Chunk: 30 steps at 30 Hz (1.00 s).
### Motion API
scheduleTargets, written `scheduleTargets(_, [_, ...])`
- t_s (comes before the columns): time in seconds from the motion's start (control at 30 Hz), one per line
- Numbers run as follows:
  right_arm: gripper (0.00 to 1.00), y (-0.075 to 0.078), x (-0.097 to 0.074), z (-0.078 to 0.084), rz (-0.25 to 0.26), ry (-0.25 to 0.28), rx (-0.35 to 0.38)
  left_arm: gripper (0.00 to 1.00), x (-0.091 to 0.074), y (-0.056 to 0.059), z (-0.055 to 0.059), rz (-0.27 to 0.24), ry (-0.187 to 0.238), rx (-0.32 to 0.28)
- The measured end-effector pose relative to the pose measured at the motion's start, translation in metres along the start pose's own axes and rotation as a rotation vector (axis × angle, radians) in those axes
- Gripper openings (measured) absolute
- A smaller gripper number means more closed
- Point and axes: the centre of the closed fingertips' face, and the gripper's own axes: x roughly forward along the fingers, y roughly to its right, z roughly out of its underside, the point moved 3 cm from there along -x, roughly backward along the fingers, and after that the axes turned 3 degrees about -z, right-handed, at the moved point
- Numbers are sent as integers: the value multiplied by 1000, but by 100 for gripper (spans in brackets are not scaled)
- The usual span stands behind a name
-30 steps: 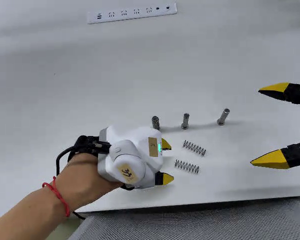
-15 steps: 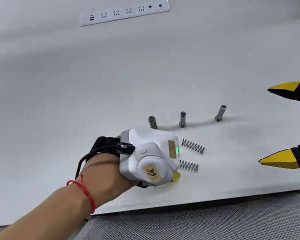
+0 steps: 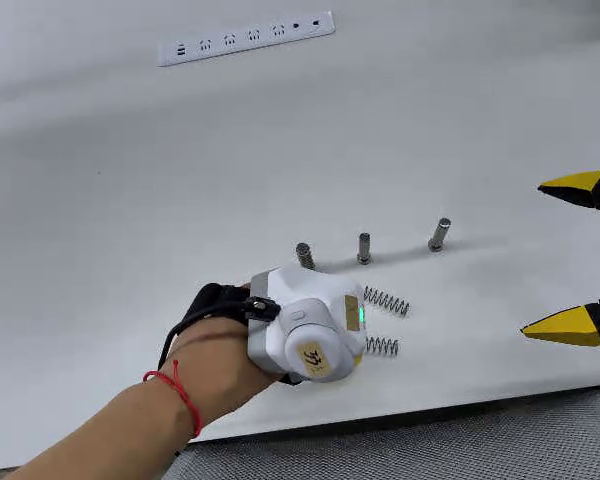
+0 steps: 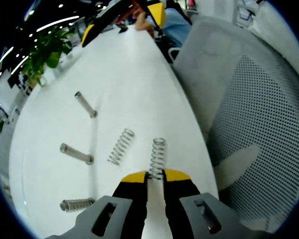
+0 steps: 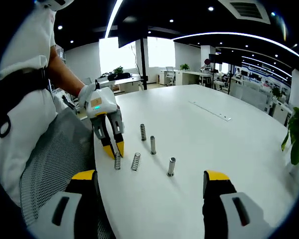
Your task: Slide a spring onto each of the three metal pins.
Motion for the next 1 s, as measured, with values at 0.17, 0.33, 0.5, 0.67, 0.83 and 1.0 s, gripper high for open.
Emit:
scheduleTargets(0.17, [88, -2, 0, 1, -1, -1, 1, 12, 0, 0, 0, -3, -2, -4])
scheduleTargets(0.33, [88, -4, 2, 1, 0, -3, 3, 11, 0, 1, 0, -5, -4, -8])
scheduleTargets(0.5, [87, -7, 3, 0, -3, -4, -1, 11, 0, 4, -1, 9, -1, -14])
scheduleTargets(0.67, [87, -10, 5, 0, -7, -2, 1, 11, -1, 7, -1, 12, 11, -39])
scheduleTargets(0.83, [86, -14, 7, 0, -16, -5, 2, 11, -3, 6, -4, 4, 34, -61])
scheduleTargets(1.0, [86, -18, 9, 1, -26, -9, 6, 11, -6, 7, -6, 1, 52, -75])
